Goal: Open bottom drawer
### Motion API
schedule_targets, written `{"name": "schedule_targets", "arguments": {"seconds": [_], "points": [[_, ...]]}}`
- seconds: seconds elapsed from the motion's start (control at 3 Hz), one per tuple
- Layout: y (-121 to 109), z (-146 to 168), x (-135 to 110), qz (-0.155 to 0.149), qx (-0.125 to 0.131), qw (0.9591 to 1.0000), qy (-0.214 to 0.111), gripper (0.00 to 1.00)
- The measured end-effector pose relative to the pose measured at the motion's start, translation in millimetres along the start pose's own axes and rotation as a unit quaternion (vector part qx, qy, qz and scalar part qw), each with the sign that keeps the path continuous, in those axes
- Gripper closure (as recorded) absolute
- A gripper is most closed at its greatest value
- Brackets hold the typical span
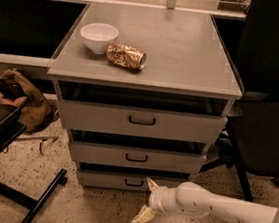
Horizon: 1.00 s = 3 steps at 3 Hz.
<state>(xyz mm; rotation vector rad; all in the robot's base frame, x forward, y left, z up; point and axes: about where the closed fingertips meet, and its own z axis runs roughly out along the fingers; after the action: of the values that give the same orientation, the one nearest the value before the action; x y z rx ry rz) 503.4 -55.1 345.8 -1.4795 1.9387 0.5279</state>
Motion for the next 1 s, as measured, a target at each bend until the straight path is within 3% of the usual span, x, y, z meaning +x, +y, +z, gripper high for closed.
{"name": "schedule_targets", "arguments": {"seconds": [0.33, 0.67, 1.0], "points": [[-17.8, 9.9, 8.5, 0.007, 0.016, 0.9997, -0.018, 0.00], [-17.8, 9.9, 8.5, 0.007, 0.016, 0.9997, -0.018, 0.00], [-26.4, 32.2, 21.8, 0.002, 0.008, 0.9996, -0.027, 0.00]]}}
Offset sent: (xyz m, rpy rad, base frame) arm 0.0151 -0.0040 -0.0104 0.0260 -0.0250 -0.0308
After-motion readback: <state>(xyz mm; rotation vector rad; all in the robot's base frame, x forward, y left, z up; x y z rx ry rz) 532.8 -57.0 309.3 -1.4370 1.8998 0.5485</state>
